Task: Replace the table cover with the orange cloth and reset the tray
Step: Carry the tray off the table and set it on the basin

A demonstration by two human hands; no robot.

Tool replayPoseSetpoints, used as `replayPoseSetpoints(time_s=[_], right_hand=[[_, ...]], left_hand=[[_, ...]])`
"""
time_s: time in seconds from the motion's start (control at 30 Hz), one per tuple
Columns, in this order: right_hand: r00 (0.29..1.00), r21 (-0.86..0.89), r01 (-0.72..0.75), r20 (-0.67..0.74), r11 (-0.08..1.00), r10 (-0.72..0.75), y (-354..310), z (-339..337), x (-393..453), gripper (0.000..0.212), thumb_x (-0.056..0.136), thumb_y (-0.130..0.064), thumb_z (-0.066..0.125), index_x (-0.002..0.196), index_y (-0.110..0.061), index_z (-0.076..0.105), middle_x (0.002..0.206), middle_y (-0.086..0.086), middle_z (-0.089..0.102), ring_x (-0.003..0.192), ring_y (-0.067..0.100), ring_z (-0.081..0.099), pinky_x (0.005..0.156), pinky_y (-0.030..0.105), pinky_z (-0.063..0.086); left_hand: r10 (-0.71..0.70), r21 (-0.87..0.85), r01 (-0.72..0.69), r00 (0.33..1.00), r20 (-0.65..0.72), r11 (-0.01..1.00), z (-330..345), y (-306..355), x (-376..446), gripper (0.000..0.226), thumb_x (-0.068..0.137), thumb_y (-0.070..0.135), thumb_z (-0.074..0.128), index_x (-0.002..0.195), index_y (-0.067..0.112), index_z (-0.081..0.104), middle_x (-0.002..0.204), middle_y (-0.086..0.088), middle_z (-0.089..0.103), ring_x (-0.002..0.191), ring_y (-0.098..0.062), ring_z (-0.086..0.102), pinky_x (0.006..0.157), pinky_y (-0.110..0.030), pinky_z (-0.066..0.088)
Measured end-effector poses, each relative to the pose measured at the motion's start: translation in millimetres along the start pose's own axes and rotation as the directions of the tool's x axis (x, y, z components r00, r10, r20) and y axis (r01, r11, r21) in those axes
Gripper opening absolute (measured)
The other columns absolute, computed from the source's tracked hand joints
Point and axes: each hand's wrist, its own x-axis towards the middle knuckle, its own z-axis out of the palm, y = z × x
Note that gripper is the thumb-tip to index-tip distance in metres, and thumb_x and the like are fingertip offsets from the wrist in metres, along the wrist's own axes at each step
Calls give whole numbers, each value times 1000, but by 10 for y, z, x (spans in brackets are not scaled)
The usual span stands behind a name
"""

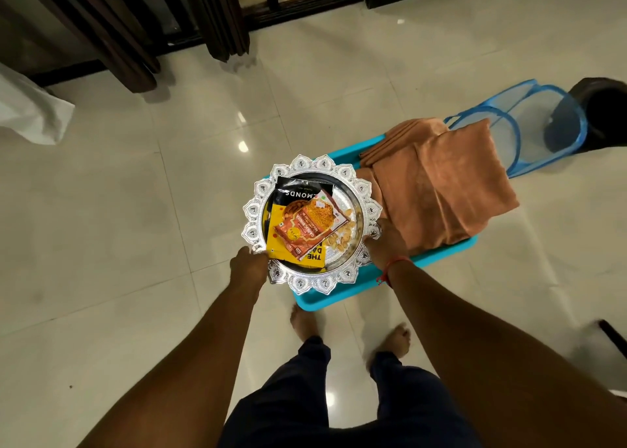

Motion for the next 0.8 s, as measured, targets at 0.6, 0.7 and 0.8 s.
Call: replayPoseSetpoints(time_s=[0.6, 0.7, 0.8], right_hand=[[999, -238, 34, 33, 971, -26, 440, -1405, 39, 67, 97, -36, 56, 150, -6, 30, 151, 20, 36, 137, 35, 38, 115, 40, 30], [999, -252, 43, 29, 967, -37, 651, -1855, 277, 64, 98, -37, 53, 150, -8, 31, 151, 17, 37, 133, 35, 43, 111, 43, 37], [998, -263, 70, 30, 962, -64, 794, -2161, 474, 63, 98, -37, 52, 150, -9, 31, 153, 15, 36, 133, 33, 44, 111, 40, 38]], left_hand=[[750, 708, -693, 540, 382, 138, 1196, 1083, -1010, 63, 84, 36, 56, 136, 1, 48, 134, -25, 50, 121, -43, 49, 104, -49, 41], [741, 702, -701, 537, 403, 126, 1714, 1199, -1182, 68, 85, 42, 54, 140, 2, 46, 143, -25, 44, 124, -44, 48, 104, -51, 39], [703, 707, -685, 591, 396, 178, 2048, 1223, -1301, 76, 83, 49, 47, 143, 3, 42, 147, -24, 40, 128, -44, 45, 104, -48, 39]])
